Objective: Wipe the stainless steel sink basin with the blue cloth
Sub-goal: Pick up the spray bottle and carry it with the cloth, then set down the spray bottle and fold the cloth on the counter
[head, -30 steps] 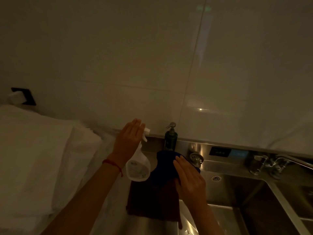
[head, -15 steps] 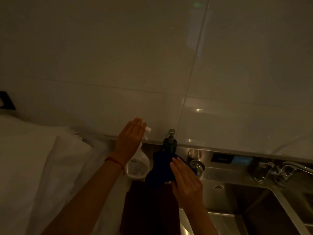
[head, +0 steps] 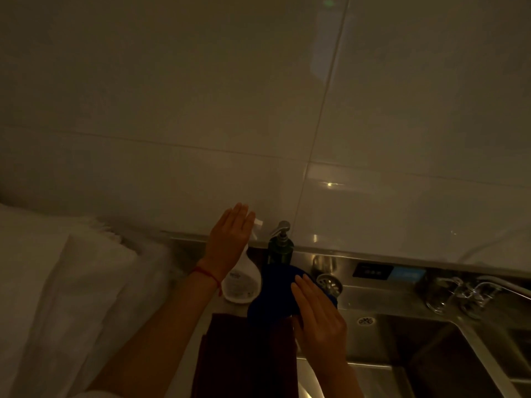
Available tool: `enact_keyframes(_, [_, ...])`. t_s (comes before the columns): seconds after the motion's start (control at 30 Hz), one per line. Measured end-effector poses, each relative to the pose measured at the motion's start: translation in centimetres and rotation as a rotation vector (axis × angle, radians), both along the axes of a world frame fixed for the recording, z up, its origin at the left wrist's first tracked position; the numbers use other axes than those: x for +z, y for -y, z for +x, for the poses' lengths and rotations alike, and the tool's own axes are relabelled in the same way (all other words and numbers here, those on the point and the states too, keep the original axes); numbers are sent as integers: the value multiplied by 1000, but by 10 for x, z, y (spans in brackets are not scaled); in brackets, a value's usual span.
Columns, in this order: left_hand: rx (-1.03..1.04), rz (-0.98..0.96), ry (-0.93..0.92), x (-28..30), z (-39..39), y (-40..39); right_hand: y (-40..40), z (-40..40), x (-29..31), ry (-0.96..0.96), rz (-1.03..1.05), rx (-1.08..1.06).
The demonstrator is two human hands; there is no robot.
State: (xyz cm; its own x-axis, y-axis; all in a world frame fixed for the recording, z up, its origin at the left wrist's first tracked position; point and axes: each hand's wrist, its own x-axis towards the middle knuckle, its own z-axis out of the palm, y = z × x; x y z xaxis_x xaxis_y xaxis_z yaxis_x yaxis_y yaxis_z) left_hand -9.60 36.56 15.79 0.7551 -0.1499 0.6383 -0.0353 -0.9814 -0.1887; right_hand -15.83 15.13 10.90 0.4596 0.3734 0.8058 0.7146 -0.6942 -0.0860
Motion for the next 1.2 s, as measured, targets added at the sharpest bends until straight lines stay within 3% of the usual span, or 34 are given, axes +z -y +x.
enact_keyframes(0.67, [-7, 17, -51, -9, 3, 11, 7, -4, -14, -51, 25, -7])
enact_keyframes(1.2, [-143, -41, 80, -7, -52, 4, -8, -25, -3, -20, 3, -36])
